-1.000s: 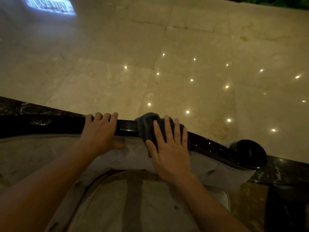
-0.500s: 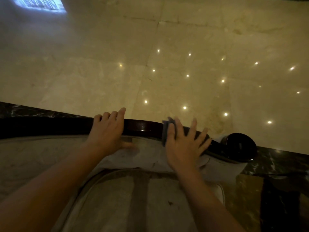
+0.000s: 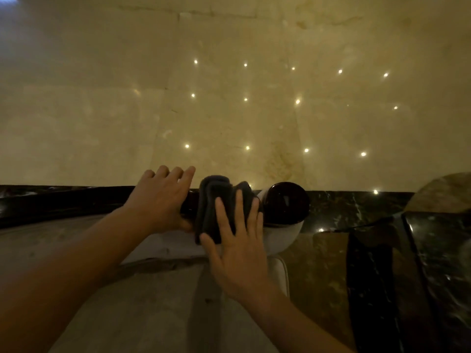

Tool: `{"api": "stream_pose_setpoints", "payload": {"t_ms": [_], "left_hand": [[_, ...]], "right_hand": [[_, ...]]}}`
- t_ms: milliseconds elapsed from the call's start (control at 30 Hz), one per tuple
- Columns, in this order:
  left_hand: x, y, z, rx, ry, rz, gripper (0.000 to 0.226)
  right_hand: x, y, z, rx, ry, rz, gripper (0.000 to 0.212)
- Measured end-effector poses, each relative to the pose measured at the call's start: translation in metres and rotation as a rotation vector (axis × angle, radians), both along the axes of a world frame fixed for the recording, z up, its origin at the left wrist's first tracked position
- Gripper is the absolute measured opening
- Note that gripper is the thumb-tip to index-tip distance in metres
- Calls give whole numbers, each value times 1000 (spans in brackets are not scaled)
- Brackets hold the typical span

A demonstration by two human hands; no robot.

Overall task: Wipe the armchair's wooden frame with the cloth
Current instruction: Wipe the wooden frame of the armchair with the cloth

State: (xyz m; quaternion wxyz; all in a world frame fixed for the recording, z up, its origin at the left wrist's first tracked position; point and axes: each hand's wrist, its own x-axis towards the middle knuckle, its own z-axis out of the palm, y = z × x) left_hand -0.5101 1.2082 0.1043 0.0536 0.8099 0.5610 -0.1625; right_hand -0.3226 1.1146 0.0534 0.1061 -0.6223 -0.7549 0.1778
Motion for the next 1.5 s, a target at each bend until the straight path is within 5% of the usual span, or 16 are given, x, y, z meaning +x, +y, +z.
{"api": "stream_pose_setpoints", "payload": {"t_ms": [167, 300, 400, 533, 633, 700, 833, 967, 1167, 1333, 1500], "left_hand": [[16, 6, -5, -25, 39, -59, 135], [36, 10, -8, -61, -9, -17, 142], [39, 13, -7, -61, -14, -32, 138], [38, 13, -7, -11, -87, -21, 108], [43, 15, -7, 13, -155, 86, 92], [45, 15, -9, 27, -165, 133, 88], [48, 12, -7, 36, -127, 177, 86], [49, 16, -6, 31, -81, 148, 88], [47, 13, -5, 13, -96, 151, 88], [45, 18, -7, 10, -108, 124, 84], [49, 13, -7, -22, 6, 150, 83]], "right_hand": [[116, 6, -16, -87, -214, -46, 66], [82, 70, -10, -63, -129, -105, 71], [81, 66, -12, -13, -119, 48, 68], [148, 63, -20, -28, -211, 107, 63], [128, 112, -13, -85, -187, -75, 68], [101, 106, -15, -20, -200, 16, 68], [139, 58, -26, 21, -211, 238, 62], [135, 103, -20, -56, -237, 40, 59], [141, 54, -25, -10, -180, 274, 50], [149, 106, -22, -154, 163, -67, 47], [122, 75, -18, -137, 248, -487, 45]]}}
